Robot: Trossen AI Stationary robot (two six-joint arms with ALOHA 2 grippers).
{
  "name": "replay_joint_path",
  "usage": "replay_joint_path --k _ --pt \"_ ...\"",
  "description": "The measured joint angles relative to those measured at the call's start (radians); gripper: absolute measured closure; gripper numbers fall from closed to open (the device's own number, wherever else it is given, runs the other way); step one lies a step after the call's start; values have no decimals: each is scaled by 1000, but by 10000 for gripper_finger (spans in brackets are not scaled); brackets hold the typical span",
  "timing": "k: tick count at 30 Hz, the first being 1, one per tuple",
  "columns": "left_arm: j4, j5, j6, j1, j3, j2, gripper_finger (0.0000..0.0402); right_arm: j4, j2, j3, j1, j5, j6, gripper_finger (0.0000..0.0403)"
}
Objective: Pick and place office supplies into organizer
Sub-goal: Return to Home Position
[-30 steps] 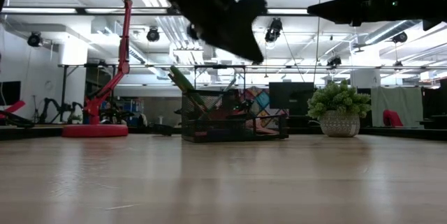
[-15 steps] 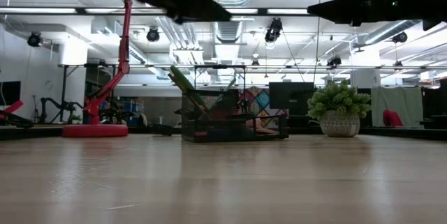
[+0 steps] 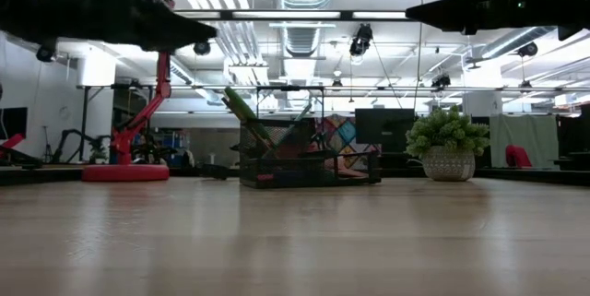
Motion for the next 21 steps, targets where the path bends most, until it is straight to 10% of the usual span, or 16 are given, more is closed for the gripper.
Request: replay_joint_path --k 21 --pt "-298 -41 -8 -14 -207 -467 402 -49 2 0 0 0 105 394"
